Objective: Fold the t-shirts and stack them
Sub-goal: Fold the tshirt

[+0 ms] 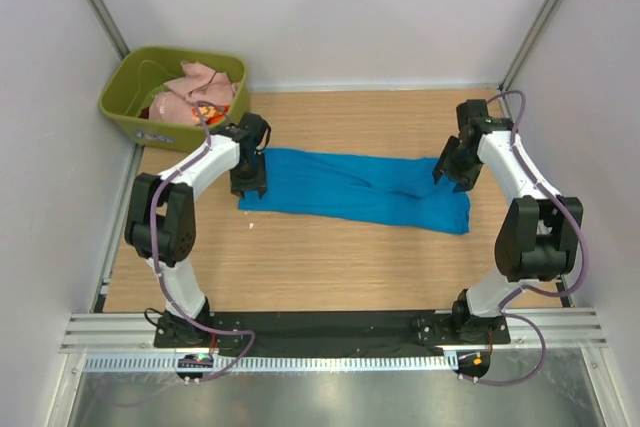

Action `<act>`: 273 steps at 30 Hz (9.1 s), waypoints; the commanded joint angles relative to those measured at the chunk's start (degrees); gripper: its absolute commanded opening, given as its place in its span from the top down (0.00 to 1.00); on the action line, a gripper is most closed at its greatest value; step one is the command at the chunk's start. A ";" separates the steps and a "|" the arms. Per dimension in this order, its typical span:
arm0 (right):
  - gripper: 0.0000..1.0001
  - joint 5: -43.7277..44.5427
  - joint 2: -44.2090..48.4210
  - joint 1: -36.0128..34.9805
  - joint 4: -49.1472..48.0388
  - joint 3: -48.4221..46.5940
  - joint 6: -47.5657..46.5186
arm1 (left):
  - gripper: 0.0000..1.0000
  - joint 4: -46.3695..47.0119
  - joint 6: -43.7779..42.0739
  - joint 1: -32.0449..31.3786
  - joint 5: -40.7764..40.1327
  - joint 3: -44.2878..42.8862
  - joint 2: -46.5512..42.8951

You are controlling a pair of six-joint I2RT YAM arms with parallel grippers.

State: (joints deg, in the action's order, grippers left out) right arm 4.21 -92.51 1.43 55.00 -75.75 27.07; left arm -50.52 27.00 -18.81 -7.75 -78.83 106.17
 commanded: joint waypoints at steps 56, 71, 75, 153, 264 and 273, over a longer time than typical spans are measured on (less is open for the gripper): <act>0.59 -6.76 -29.92 -10.04 -2.01 -28.13 -3.34 | 0.55 -3.00 -2.57 -0.09 1.68 -3.97 -5.53; 0.59 -5.09 -33.70 -11.27 -1.65 -28.32 -2.20 | 0.55 -2.74 -2.83 0.26 2.30 -3.70 -5.18; 0.70 -4.47 -34.93 -11.54 -1.39 -29.11 -2.37 | 0.55 -2.74 -2.92 0.26 2.30 -3.35 -5.36; 0.07 28.14 -36.17 -17.50 -1.83 -48.98 -2.29 | 0.39 -4.32 1.29 -0.44 6.17 2.10 -23.29; 0.73 -5.73 -3.81 -25.44 -10.63 1.41 4.67 | 0.44 12.99 5.70 -16.44 21.11 7.47 -4.76; 0.36 16.60 -17.59 -15.43 -5.43 -20.21 1.06 | 0.42 11.94 0.51 -16.70 22.77 2.19 4.22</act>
State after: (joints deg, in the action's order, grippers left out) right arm 10.31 -105.10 -16.67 47.03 -90.72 30.35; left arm -37.93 30.79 -35.51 13.58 -74.06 109.69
